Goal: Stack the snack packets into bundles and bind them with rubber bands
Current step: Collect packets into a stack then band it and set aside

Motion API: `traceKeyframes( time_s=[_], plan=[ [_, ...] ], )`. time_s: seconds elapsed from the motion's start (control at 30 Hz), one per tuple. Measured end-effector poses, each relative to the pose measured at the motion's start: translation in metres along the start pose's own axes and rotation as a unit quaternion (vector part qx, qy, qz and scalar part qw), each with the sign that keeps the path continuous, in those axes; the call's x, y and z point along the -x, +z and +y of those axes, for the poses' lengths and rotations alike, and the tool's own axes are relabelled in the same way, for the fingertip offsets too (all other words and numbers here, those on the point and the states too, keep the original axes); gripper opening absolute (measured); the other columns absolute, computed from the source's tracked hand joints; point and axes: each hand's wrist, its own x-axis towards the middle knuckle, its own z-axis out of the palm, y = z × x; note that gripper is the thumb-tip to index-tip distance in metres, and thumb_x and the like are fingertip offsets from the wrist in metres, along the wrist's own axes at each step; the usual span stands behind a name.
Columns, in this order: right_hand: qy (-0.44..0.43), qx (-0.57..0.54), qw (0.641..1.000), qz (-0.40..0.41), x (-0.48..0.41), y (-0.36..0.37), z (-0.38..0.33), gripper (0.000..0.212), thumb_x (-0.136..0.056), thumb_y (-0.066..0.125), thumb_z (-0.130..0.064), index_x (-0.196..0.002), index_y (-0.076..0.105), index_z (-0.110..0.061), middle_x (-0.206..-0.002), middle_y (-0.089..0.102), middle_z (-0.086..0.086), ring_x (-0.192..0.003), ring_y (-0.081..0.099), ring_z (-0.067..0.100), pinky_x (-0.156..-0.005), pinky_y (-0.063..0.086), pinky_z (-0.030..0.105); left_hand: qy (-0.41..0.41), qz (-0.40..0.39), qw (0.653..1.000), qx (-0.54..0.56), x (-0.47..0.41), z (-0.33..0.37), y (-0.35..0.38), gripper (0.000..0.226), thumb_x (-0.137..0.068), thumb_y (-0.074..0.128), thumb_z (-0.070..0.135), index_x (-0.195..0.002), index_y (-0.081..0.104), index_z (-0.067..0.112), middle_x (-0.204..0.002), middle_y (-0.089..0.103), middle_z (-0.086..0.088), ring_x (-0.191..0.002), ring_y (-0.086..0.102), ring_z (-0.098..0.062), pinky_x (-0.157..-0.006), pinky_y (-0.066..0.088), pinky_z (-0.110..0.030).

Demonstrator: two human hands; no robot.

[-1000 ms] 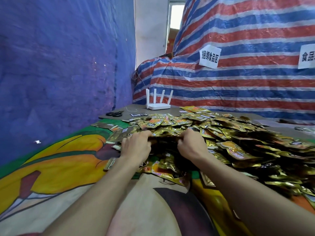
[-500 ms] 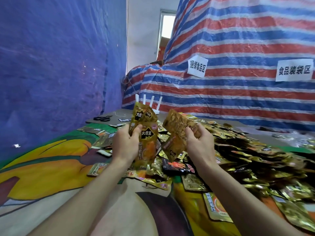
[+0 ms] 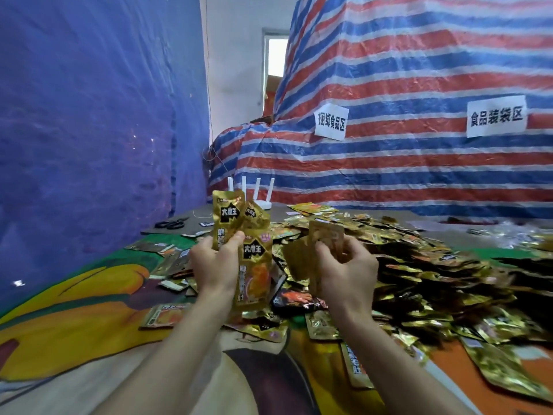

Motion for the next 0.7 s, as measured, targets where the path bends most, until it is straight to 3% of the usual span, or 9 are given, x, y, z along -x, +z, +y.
traceKeyframes(
  time_s=[0.07,0.13,0.2,0.27,0.4,0.5,0.53,0.6,0.7],
  plan=[
    [0.007,0.008,1.0,-0.018,0.004,0.001,0.006,0.009,-0.094,0.07,-0.017,-0.087,0.074,-0.021,-0.078,0.073,-0.005,-0.076,0.071,0.015,-0.062,0.062,0.033,-0.082,-0.009,0.996,0.038,0.001,-0.007,0.0,0.024,-0.079,0.081,0.021,-0.073,0.063,0.005,-0.068,0.069,-0.006,-0.062,0.064,-0.023,-0.059,0.054,-0.037],
    [0.018,0.001,0.999,-0.041,0.008,0.004,0.01,0.01,-0.097,0.066,-0.021,-0.093,0.076,-0.023,-0.082,0.074,-0.007,-0.08,0.072,0.012,-0.067,0.064,0.035,-0.151,-0.026,0.986,0.069,0.002,-0.013,0.001,0.02,-0.078,0.082,0.022,-0.082,0.066,0.009,-0.083,0.073,-0.005,-0.076,0.067,-0.023,-0.075,0.056,-0.04],
    [0.015,0.011,0.998,-0.054,0.01,0.007,0.013,0.014,-0.1,0.061,-0.026,-0.096,0.074,-0.026,-0.085,0.074,-0.009,-0.081,0.071,0.01,-0.069,0.063,0.038,-0.16,-0.027,0.983,0.089,0.002,-0.013,0.001,0.024,-0.084,0.077,0.021,-0.101,0.067,0.008,-0.106,0.072,-0.013,-0.097,0.068,-0.031,-0.094,0.054,-0.053],
    [0.012,0.018,0.997,-0.076,0.012,0.011,0.015,0.019,-0.104,0.054,-0.029,-0.097,0.071,-0.028,-0.087,0.073,-0.009,-0.083,0.07,0.008,-0.073,0.062,0.037,-0.114,-0.023,0.991,0.072,0.003,-0.013,0.002,0.028,-0.092,0.069,0.026,-0.114,0.063,0.009,-0.119,0.067,-0.014,-0.111,0.064,-0.033,-0.1,0.049,-0.055],
    [0.001,0.023,0.992,-0.12,0.022,0.025,0.015,0.025,-0.107,0.045,-0.033,-0.111,0.068,-0.026,-0.097,0.07,-0.014,-0.094,0.065,0.0,-0.084,0.055,0.026,0.005,-0.028,1.0,0.003,0.013,-0.015,0.006,0.019,-0.1,0.059,0.036,-0.087,0.058,0.023,-0.087,0.062,-0.001,-0.078,0.06,-0.006,-0.065,0.044,-0.025],
    [0.027,-0.015,0.989,-0.146,0.028,0.034,0.016,0.022,-0.108,0.044,-0.033,-0.112,0.065,-0.03,-0.101,0.071,-0.012,-0.097,0.066,0.004,-0.086,0.053,0.027,0.043,-0.061,0.997,-0.018,0.029,-0.016,0.013,0.014,-0.1,0.059,0.038,-0.1,0.065,0.025,-0.095,0.069,0.008,-0.089,0.065,-0.009,-0.075,0.05,-0.024],
    [0.047,-0.032,0.986,-0.155,0.029,0.036,0.016,0.02,-0.107,0.045,-0.033,-0.113,0.064,-0.032,-0.103,0.071,-0.013,-0.099,0.066,0.004,-0.086,0.053,0.024,0.052,-0.08,0.995,-0.019,0.034,-0.017,0.015,0.011,-0.1,0.061,0.037,-0.102,0.066,0.028,-0.093,0.072,0.014,-0.089,0.065,-0.002,-0.077,0.05,-0.017],
    [0.088,-0.052,0.979,-0.176,0.03,0.036,0.018,0.017,-0.106,0.048,-0.034,-0.115,0.063,-0.033,-0.106,0.072,-0.012,-0.103,0.067,0.005,-0.091,0.054,0.027,0.068,-0.127,0.989,-0.038,0.039,-0.018,0.016,0.003,-0.096,0.067,0.032,-0.097,0.065,0.033,-0.084,0.072,0.026,-0.082,0.064,0.012,-0.069,0.044,-0.002],
    [0.118,-0.046,0.972,-0.2,0.032,0.035,0.022,0.019,-0.104,0.053,-0.028,-0.12,0.063,-0.027,-0.108,0.073,-0.007,-0.105,0.069,0.011,-0.095,0.056,0.035,0.044,-0.173,0.98,-0.082,0.036,-0.024,0.013,0.027,-0.087,0.078,0.023,-0.098,0.056,0.035,-0.076,0.07,0.021,-0.07,0.062,0.018,-0.059,0.041,0.001]
  ],
)
